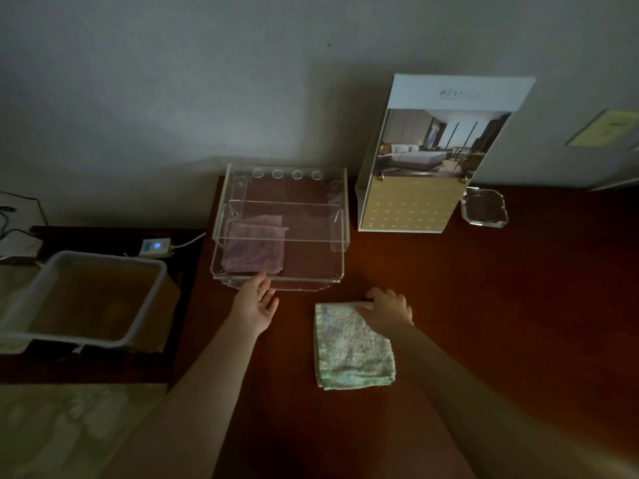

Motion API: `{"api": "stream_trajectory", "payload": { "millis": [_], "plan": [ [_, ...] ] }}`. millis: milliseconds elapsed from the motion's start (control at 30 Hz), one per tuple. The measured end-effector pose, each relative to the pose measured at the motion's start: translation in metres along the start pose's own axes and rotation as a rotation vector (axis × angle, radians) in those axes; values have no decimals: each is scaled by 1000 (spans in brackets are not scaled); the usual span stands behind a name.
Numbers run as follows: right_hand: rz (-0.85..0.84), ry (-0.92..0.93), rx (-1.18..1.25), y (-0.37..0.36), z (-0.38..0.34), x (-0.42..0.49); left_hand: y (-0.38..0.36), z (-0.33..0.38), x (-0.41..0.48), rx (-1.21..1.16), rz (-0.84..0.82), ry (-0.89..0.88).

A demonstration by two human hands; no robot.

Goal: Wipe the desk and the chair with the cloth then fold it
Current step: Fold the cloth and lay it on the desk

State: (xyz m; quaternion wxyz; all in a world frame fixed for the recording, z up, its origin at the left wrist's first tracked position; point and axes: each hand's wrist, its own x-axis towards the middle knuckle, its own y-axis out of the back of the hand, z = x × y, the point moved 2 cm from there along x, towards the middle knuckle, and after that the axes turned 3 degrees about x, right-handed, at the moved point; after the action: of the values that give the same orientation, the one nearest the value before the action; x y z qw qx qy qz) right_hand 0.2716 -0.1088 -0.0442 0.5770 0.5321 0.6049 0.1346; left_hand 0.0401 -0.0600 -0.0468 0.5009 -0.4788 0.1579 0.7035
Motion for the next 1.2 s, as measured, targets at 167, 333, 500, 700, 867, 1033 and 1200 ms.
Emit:
{"api": "stream_trajectory", "payload": {
  "millis": [167,333,500,700,867,1033,1200],
  "plan": [
    [-99,1,61,-4,13,-10,11,-12,-14,2,20,-6],
    [-125,119,266,-3,11,-35,21,-23,-27,9,43,-6],
    [-251,248,464,0,3,-60,28,-36,-39,36,37,-24],
    [-413,298,634,7,-6,-80,27,-62,-58,365,-96,68],
    [-508,236,963,12,-13,-86,19,-75,-70,485,-438,188],
    [-282,62,1234,20,-21,-76,16,-49,-72,493,-499,59],
    [-195,-51,1434,33,-49,-54,8,-1,-73,388,-358,-128]
  ]
}}
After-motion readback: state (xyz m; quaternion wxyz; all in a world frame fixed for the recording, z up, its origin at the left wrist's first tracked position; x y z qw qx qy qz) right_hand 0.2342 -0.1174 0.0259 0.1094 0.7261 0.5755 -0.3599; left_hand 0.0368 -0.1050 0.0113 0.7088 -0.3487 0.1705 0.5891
